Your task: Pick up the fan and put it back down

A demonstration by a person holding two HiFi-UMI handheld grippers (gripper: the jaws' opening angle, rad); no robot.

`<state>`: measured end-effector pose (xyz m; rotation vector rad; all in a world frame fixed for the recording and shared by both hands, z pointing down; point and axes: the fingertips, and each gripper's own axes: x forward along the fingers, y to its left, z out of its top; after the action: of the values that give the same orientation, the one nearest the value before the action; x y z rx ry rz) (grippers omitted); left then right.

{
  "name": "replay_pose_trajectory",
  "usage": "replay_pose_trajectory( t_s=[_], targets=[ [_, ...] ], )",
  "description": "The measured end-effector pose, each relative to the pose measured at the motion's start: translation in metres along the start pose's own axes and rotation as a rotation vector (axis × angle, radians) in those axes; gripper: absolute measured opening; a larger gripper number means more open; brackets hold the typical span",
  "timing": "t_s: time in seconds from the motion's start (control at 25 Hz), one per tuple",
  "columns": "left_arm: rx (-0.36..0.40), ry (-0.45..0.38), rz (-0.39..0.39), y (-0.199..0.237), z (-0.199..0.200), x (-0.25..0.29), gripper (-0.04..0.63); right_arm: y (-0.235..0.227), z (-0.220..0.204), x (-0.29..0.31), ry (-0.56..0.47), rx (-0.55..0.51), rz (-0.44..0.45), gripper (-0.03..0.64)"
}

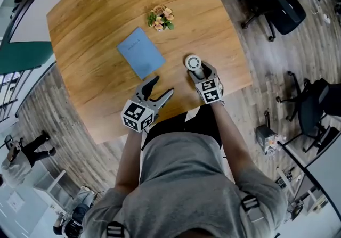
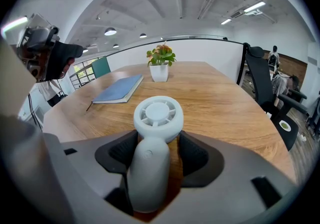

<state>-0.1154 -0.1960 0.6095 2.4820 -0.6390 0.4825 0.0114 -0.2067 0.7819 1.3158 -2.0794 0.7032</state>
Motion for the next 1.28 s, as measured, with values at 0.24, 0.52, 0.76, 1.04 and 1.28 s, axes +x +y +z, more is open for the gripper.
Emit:
replay_pose_trajectory(
  t_s=[0.24, 0.52, 0.76, 1.04, 1.28],
  targets=[
    [0.02, 0.0, 0.011, -0.003, 0.009, 0.003, 0.298, -0.002, -0.001, 0.001, 0.007, 0.001, 0.009, 0.262],
    [0.039, 0.006, 0.013, -0.011, 0.008, 0.003, 0.298, -0.003, 0.0, -0.002, 0.006, -0.011, 0.005, 0.255],
    [0.043, -0.001, 0.026, -0.013, 0.009, -0.003, 0.298, -0.008, 0.003, -0.009, -0.01, -0.023, -0.006, 0.253],
    [0.059, -0.026, 0.023, -0.019, 0.022, -0.006, 0.298, -0.011, 0.018, -0.023, -0.04, -0.017, -0.016, 0.25],
    [0.079, -0.046, 0.015, -0.027, 0.033, -0.007, 0.298, -0.015, 0.027, -0.037, -0.061, -0.028, -0.031, 0.249]
  ],
)
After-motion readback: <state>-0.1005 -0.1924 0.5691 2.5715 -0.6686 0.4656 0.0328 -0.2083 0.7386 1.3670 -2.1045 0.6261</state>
